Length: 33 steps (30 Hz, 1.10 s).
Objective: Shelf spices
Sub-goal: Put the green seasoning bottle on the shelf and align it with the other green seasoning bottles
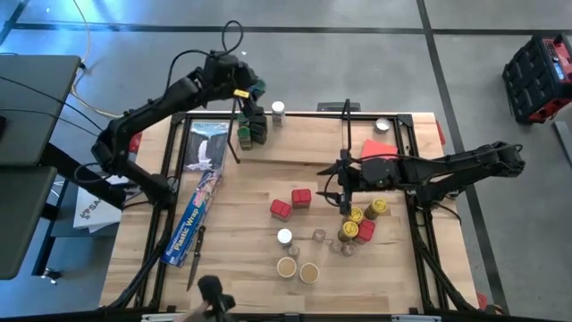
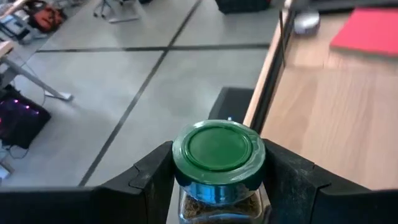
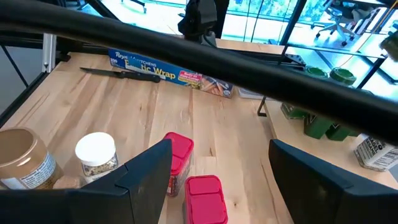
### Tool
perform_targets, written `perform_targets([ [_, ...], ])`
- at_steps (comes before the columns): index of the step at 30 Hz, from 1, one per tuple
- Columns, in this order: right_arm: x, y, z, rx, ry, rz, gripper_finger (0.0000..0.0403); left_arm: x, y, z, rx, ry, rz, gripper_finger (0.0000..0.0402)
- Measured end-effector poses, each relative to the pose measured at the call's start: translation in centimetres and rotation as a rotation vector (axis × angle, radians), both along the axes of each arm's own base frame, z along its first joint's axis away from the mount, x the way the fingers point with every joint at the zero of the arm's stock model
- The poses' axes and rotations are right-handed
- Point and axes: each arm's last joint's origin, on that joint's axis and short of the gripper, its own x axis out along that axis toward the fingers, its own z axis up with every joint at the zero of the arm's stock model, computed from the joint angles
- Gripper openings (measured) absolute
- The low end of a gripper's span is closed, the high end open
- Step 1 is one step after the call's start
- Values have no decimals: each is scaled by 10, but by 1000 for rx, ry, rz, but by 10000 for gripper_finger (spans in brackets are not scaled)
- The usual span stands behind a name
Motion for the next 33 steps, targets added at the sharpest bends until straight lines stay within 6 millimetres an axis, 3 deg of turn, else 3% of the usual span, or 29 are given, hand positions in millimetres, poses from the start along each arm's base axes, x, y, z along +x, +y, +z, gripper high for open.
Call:
perform_targets([
  [7,0,-2,0,5,0,-10,261,5,31,-31,-5,119,-12,198],
  [15,0,-2,0,6,2,-10,261,-16,58,-41,-78,83,10,198],
  [33,0,-2,-1,30,4,-19,261,-12,70,-69,-171,164,-1,198],
])
